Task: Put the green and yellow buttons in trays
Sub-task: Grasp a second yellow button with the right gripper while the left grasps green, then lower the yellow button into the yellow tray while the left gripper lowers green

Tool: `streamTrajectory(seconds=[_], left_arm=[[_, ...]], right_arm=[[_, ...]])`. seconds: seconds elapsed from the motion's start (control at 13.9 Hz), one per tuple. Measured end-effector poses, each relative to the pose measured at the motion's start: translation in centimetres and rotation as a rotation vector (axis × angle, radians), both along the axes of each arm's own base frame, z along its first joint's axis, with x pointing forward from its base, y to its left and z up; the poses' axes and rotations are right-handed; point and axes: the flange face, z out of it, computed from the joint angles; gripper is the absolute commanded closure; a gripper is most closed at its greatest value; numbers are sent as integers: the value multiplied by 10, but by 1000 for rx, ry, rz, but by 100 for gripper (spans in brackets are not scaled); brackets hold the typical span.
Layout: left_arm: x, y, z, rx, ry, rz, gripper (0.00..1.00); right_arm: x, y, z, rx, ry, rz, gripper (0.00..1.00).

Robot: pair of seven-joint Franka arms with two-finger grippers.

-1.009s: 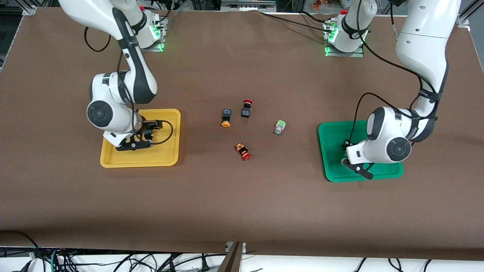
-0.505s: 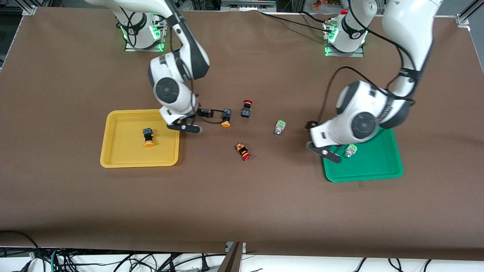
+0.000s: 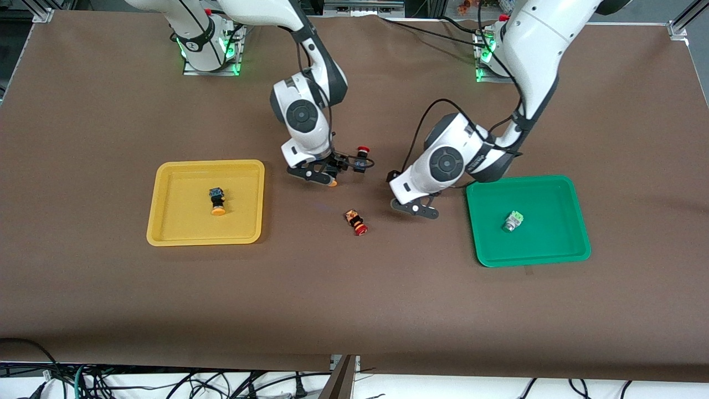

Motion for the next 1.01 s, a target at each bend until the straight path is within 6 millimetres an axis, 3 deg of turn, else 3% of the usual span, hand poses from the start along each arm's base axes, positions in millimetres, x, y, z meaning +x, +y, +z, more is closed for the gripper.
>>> streamTrajectory(seconds=[0.14,0.22,0.29,0.36,0.43,0.5,0.65,0.79,1.01], left_arm=[[-2,-2,-12,17,-13,-18,0],[-2,-1,-16,27,-17,-23,0],[-2,1,-18,31,-16,-22,1],[-1,2,-19,33,-15,-21,49],[-1,2,-20,34,-14,-20,80],[-1,3,-20,35,-14,-20,96],[-1,3,-21,37,-12,-20,100],[-3,7,-22,58,11,-26,100],[5,23,-6,138,22,-66,100]], right_arm=[[-10,8,-13,-12,-10,13,80],[-8,8,-10,-10,-15,13,100],[-3,6,-5,-8,-19,8,100],[3,0,0,-14,-14,4,100],[13,-10,6,-27,0,8,100],[25,-24,16,-38,16,25,100],[52,-64,43,-53,53,79,100],[80,-116,69,-57,91,162,100],[105,-188,78,-62,109,270,100]])
